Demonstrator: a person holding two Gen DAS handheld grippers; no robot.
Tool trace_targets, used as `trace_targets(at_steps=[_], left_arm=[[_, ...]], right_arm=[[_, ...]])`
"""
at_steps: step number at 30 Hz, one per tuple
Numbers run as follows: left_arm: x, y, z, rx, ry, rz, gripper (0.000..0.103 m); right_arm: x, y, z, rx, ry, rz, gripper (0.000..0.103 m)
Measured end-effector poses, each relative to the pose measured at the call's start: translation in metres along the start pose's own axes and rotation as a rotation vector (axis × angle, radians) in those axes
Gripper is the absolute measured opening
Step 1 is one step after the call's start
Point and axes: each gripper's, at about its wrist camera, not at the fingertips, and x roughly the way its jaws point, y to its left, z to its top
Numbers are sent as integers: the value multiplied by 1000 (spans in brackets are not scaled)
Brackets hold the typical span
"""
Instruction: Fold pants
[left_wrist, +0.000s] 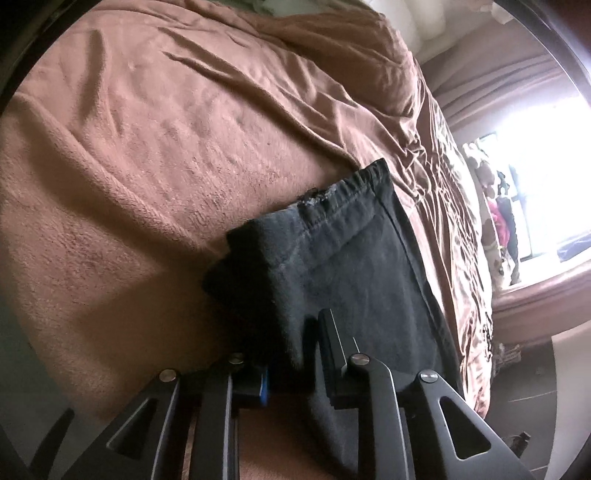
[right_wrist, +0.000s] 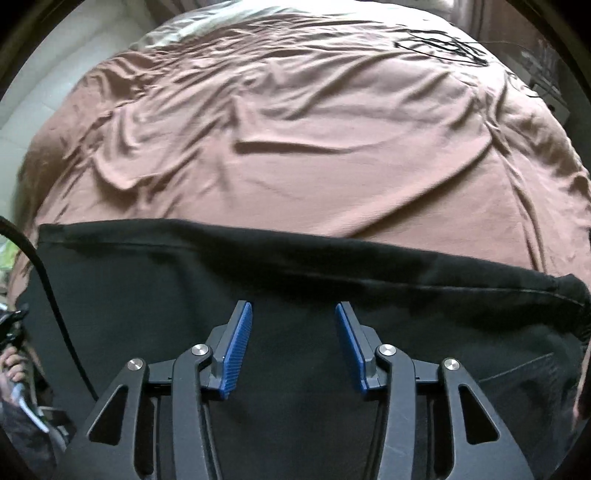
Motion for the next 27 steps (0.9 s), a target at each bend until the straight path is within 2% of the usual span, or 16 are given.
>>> trace_targets(at_steps=[1,2,4,10,14,17,18,21,27], left_arm=[[0,0,1,2,1,-1,18],[-1,1,3,-2,-1,-2,10],[-5,-1,5,4,-13,-20,5],[-25,-19,8,55,-72,-67,4],[-36,-31,11,78,-92,-97,4],[-42,-40,14,95,-100,-118,4],[-46,-45,14,117,-105,-134,4],[-55,-56,15,149,-113,-168,4],[-72,-78,18,172,-134,-215,4]], right_arm=[[-3,5,-2,-8,-6,12,45],[-6,11,-5,-18,-10,26,45],[-11,20,-12,-32,-14,55,45],[-17,44,-34,-59,-20,142,34],[-11,55,-44,-63,-12,187,21],[-1,63,-53,-62,14,216,19],[3,67,-56,-62,24,217,11],[14,76,-63,-71,62,217,3],[33,91,-84,-87,140,223,0]])
